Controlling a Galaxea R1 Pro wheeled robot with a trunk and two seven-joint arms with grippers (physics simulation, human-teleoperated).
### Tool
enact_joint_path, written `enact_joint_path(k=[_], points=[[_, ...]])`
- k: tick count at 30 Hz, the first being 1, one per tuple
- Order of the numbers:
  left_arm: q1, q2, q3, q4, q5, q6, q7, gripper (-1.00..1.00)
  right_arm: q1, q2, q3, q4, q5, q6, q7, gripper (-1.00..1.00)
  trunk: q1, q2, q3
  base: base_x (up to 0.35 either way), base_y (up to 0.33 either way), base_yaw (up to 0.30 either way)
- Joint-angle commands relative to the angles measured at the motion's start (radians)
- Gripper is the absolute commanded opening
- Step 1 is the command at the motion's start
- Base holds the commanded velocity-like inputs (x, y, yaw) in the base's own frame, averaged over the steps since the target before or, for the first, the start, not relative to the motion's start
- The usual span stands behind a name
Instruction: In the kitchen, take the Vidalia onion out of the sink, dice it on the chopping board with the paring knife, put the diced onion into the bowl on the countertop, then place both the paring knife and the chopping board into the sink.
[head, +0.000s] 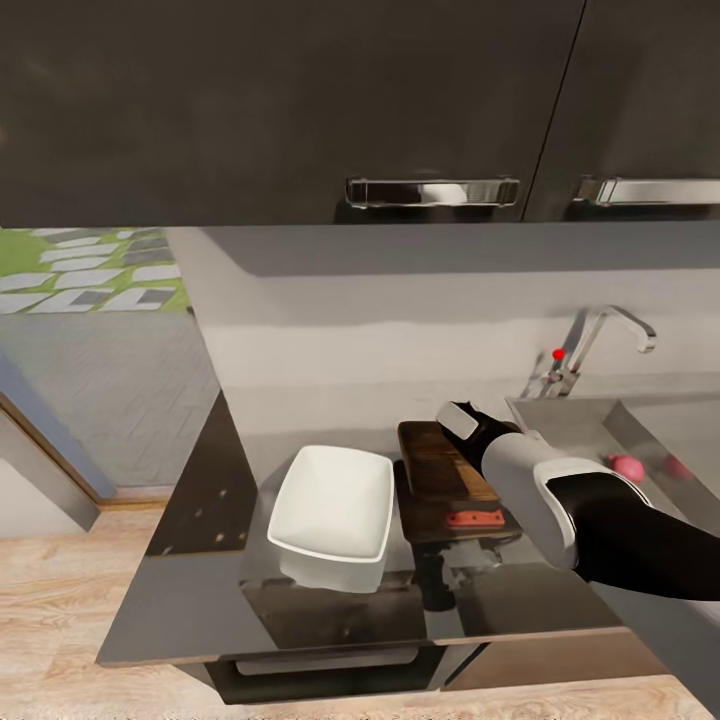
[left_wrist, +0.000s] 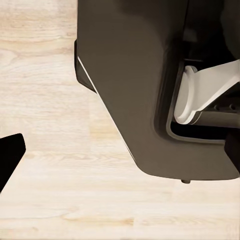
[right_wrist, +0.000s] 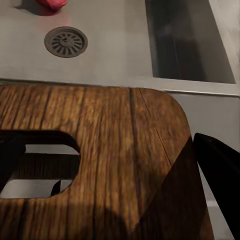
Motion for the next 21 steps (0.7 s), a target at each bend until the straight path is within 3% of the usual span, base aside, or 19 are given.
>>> enact_joint_path(k=[1, 15, 21], points=[[0.000, 0.000, 0.000, -0.001, 0.008, -0.001, -0.001, 1.00, -0.001, 0.000, 0.010, 0.000, -0.009, -0.006, -0.001, -1.00, 0.001, -0.002, -0.003, 0.000, 0.000, 0.000], [0.001, 0.000, 0.000, -0.001, 0.008, -0.001, -0.001, 1.00, -0.001, 0.000, 0.010, -0.001, -0.009, -0.006, -0.001, -1.00, 0.001, -0.002, -0.009, 0.001, 0.000, 0.000], [0.000, 0.000, 0.000, -0.001, 0.008, -0.001, -0.001, 1.00, -0.001, 0.000, 0.010, -0.001, -0.008, -0.006, 0.000, -1.00, 0.001, -0.002, -0.009, 0.109, 0.000, 0.000]])
